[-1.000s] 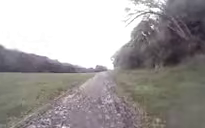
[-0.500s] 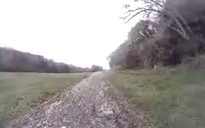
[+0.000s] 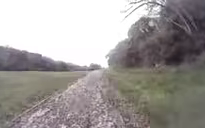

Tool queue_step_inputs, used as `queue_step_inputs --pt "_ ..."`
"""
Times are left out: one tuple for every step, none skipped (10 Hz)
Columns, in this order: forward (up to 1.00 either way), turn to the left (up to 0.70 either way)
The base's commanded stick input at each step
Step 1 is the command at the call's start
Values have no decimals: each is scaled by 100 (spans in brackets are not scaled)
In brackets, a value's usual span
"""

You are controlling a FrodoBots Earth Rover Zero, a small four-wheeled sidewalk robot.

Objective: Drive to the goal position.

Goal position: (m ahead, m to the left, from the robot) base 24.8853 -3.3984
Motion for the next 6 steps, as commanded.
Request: queue_step_inputs --pt "85 0" --pt "85 27" --pt "85 27" --pt "85 27" --pt "85 13" --pt "85 5"
